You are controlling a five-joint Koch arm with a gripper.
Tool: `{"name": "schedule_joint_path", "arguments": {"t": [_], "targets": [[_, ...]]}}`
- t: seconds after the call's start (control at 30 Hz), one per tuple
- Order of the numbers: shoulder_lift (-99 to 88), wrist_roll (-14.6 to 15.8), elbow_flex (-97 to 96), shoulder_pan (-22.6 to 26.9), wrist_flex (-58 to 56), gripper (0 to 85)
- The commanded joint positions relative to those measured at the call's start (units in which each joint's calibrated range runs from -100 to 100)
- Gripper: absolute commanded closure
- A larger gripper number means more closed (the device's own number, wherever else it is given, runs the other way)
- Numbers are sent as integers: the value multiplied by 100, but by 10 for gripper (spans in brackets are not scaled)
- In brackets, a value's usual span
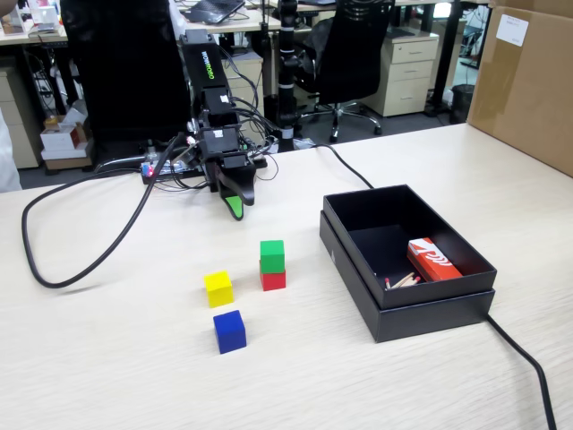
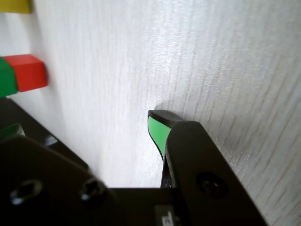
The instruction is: Put the green cube on top of the red cube
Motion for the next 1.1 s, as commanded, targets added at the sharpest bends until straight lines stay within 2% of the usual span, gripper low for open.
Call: {"name": "schedule_joint_path", "arguments": {"t": [0.0, 0.2, 0.43, 1.07], "targets": [[-91, -5, -282, -5, 427, 335], [-91, 73, -962, -15, 694, 341], [-91, 112, -944, -181, 694, 359], [-91, 112, -944, -171, 694, 358]]}}
